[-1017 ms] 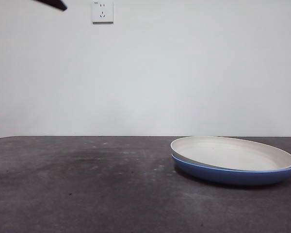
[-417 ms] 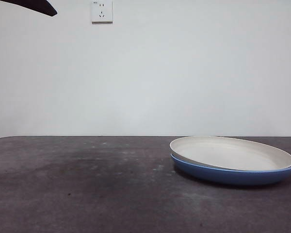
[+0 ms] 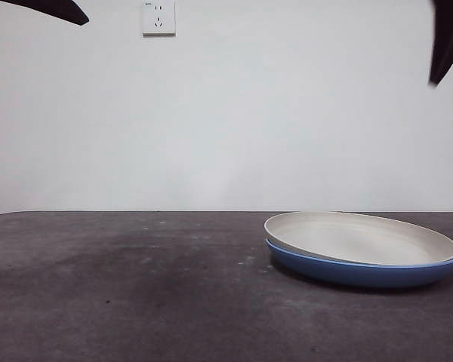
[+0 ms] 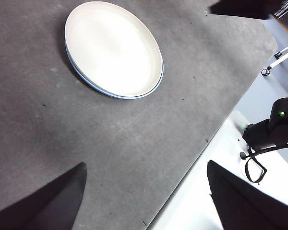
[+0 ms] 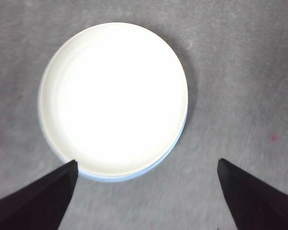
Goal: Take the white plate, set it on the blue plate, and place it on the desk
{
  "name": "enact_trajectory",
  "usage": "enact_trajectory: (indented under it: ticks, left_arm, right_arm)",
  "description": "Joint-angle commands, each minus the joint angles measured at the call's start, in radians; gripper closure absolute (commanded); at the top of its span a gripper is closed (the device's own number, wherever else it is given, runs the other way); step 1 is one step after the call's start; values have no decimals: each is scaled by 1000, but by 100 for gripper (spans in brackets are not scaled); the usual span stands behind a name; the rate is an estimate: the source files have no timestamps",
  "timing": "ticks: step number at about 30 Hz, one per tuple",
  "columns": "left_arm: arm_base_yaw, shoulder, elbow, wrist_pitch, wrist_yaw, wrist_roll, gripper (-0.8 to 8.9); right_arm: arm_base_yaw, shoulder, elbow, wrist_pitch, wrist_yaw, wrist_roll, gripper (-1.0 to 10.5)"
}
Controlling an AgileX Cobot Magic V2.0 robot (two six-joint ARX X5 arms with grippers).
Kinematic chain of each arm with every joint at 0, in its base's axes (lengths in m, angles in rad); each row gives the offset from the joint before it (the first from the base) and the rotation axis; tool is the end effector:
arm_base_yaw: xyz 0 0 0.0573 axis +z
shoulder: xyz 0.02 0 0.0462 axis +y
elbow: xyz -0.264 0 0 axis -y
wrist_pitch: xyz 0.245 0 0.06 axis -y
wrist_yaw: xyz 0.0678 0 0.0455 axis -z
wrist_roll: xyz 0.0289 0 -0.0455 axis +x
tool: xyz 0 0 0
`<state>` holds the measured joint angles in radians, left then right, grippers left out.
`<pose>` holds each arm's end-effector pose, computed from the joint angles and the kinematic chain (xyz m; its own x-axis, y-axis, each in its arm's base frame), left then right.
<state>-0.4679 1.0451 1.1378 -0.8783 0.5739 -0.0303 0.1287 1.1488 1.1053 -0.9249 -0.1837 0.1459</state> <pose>0.1634 -0.1001 0.3492 0.2850 -0.7523 -0.5939 0.7019 0.5858 -0.4052 0.2113 0.0327 0.3144 0.5290 0.2527 -0.8101 -0.1076 0.9669 0.2313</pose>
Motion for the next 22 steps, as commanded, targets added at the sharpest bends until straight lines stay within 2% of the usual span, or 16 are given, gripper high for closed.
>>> enact_trajectory:
  ticks: [1, 9, 16, 19, 22]
  left_arm:
    - [-6, 6, 11, 11, 3, 19, 413]
    - [-6, 6, 11, 11, 3, 20, 413]
    - [-6, 6, 11, 11, 3, 20, 413]
    - [-6, 6, 11, 11, 3, 20, 413]
    - [-6, 6, 11, 11, 3, 19, 413]
  right_arm:
    - [-21, 73, -16, 43, -11, -23, 481]
    - [-84, 201, -160, 245, -128, -19, 481]
    - [-94, 296, -210, 354, -167, -6, 483]
    - [-93, 338, -210, 395, -191, 4, 573]
    - [-94, 379, -210, 426, -190, 16, 585]
